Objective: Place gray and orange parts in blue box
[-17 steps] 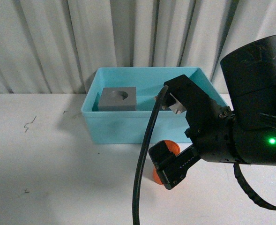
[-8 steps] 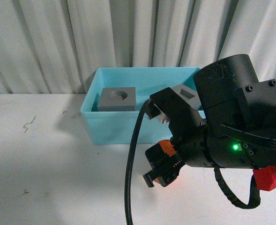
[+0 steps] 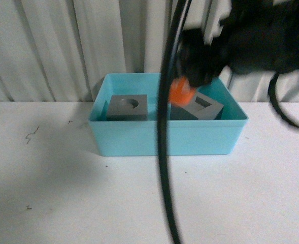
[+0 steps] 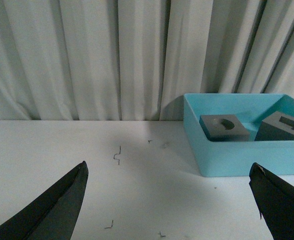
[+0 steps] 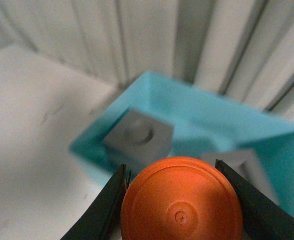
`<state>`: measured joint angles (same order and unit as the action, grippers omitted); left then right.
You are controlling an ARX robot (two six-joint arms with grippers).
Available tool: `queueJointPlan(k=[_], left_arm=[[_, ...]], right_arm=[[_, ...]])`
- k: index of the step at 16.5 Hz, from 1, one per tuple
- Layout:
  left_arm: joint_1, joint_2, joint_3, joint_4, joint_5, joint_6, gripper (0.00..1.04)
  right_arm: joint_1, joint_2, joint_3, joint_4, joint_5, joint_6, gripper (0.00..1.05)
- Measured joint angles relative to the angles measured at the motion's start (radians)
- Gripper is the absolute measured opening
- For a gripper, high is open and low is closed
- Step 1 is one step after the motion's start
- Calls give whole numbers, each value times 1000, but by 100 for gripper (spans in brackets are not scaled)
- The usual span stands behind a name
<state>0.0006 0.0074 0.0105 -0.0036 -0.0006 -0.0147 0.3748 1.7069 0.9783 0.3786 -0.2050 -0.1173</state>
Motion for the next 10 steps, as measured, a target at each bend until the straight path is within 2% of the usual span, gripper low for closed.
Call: queueJointPlan(k=[3, 10], left_arm=[[0, 0, 0, 0, 0, 0, 98], [0, 0, 0, 0, 0, 0, 98]], right_arm=[[-89, 71, 131, 9, 51, 6, 48], [-40, 375, 407, -66, 119, 23, 48]])
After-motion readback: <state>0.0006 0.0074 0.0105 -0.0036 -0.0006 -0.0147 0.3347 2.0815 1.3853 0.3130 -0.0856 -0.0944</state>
